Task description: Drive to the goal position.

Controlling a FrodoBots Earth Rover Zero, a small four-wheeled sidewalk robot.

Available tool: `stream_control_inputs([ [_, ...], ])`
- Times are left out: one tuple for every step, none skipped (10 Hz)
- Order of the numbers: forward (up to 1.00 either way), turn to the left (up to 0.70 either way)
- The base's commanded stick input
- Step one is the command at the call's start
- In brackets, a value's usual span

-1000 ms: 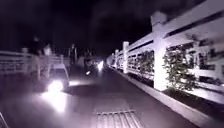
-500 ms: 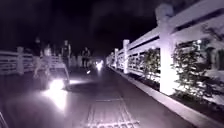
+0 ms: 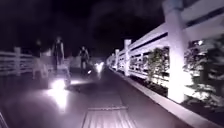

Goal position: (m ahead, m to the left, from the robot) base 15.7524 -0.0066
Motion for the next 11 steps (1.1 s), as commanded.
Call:
stream_control_inputs([
  [0.45, 0.0],
  [0.45, 0.0],
  [0.45, 0.0],
  [0.45, 0.0],
  [0.45, 0.0],
  [0.45, 0.0],
  [0.45, 0.0],
  [0.45, 0.0],
  [0.45, 0.0],
  [0.45, 0.0],
  [0.45, 0.0],
])
